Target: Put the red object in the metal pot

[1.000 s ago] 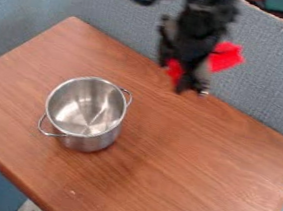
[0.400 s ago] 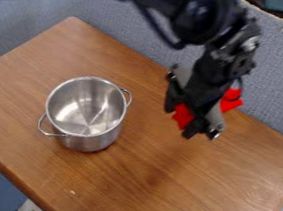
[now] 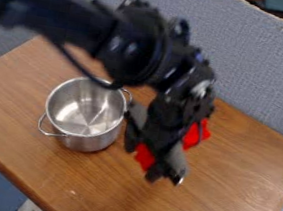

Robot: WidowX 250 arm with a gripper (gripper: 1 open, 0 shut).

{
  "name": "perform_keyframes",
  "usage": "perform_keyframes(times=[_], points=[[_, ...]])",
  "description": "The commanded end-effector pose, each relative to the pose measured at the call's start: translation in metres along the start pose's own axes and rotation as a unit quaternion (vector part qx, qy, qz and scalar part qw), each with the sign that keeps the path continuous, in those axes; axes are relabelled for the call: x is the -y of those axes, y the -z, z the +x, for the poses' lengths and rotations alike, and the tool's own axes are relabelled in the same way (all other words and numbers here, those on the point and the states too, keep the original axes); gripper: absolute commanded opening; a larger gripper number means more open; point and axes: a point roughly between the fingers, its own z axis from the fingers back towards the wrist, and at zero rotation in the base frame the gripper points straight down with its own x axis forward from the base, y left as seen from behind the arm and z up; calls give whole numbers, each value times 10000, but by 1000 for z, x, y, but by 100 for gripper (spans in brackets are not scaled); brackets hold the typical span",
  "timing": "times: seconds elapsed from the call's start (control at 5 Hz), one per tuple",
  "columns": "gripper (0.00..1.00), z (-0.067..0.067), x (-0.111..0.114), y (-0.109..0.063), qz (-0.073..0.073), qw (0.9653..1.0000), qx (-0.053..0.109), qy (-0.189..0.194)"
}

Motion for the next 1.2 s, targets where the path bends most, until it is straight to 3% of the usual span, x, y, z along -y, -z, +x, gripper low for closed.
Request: perform_keyframes(times=[0.0,0.2,0.4,0.6,0.8,1.0], points=[[0,-2,13,-23,-108,9998,93,100],[0,12,24,-32,-280,9987,-183,378],[0,56,37,-45,-409,9983,-268,301],[0,63,34,-64,-496,9979,-414,87],[0,47,42,-35,-526,9976,-452,-80],[0,47,9,-61,-453,9978,-355,-316]])
